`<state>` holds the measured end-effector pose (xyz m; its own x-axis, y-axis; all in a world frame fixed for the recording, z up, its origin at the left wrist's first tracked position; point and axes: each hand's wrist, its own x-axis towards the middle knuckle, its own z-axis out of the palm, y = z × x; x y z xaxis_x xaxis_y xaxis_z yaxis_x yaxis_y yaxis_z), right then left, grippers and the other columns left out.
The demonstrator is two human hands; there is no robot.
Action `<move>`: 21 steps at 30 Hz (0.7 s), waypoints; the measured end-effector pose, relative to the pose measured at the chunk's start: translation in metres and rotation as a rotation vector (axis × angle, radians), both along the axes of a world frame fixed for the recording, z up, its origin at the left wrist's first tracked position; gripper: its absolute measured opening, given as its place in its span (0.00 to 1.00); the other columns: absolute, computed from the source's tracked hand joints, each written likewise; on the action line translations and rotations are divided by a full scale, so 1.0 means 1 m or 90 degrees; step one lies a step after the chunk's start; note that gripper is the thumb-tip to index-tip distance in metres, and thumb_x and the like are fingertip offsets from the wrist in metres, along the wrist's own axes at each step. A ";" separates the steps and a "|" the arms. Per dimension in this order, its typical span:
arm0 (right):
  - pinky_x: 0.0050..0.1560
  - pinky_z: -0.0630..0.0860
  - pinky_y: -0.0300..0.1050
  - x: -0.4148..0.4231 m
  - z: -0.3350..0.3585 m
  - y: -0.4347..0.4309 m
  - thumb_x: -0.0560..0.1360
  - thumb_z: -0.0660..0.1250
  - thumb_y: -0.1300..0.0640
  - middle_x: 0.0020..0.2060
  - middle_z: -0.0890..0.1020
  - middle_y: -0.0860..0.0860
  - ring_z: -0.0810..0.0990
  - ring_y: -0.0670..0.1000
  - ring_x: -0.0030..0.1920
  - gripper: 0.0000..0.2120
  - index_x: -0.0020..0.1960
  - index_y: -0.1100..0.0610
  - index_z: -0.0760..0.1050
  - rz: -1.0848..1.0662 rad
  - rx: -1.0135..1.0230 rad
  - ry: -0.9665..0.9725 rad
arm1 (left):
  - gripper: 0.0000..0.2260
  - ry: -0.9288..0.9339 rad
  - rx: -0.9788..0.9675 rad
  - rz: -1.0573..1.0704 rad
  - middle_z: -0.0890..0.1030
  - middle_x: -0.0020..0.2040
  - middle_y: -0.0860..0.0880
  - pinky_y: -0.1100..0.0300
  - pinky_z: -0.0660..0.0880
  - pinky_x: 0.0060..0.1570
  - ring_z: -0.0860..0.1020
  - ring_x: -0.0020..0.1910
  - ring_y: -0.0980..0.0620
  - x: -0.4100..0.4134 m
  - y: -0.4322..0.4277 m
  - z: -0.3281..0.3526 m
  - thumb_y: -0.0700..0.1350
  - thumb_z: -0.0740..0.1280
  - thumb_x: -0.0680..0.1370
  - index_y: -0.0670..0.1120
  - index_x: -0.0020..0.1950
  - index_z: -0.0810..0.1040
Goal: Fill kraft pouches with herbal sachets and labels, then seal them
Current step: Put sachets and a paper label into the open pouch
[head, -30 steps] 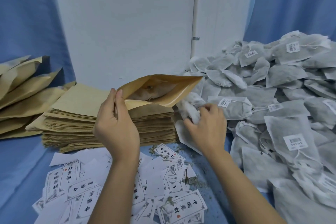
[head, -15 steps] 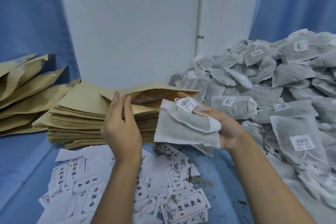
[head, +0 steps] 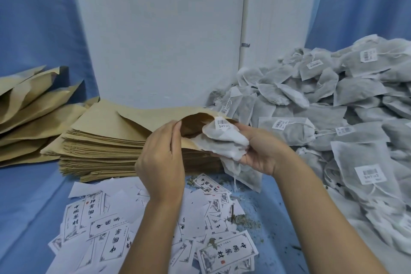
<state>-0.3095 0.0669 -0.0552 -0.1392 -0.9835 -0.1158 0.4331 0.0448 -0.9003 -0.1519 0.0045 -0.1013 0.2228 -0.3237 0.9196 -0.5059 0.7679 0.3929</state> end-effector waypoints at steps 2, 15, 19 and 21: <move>0.40 0.83 0.50 0.001 -0.005 -0.004 0.78 0.59 0.70 0.48 0.84 0.59 0.83 0.56 0.46 0.13 0.58 0.62 0.76 -0.027 0.017 0.077 | 0.13 -0.009 -0.009 -0.005 0.84 0.44 0.47 0.67 0.73 0.42 0.82 0.42 0.52 -0.002 0.001 -0.002 0.46 0.62 0.81 0.40 0.49 0.83; 0.34 0.72 0.43 0.032 0.015 -0.044 0.75 0.56 0.65 0.31 0.74 0.54 0.74 0.51 0.31 0.05 0.44 0.59 0.70 -0.140 0.064 0.108 | 0.11 -0.037 -0.003 -0.094 0.83 0.48 0.42 0.58 0.75 0.57 0.81 0.50 0.45 -0.005 0.000 -0.016 0.40 0.63 0.79 0.34 0.53 0.81; 0.35 0.76 0.42 0.037 0.015 -0.061 0.78 0.58 0.67 0.48 0.80 0.55 0.78 0.51 0.41 0.14 0.59 0.56 0.75 -0.226 0.020 0.249 | 0.12 0.033 0.001 -0.119 0.83 0.49 0.43 0.58 0.75 0.57 0.81 0.50 0.46 -0.007 0.000 -0.010 0.42 0.62 0.80 0.35 0.53 0.80; 0.35 0.79 0.43 0.042 0.014 -0.064 0.79 0.57 0.67 0.48 0.81 0.55 0.80 0.51 0.43 0.13 0.59 0.57 0.74 -0.260 -0.005 0.153 | 0.12 0.056 0.008 -0.135 0.83 0.49 0.44 0.57 0.76 0.55 0.81 0.50 0.47 -0.008 0.001 -0.008 0.42 0.62 0.79 0.35 0.53 0.81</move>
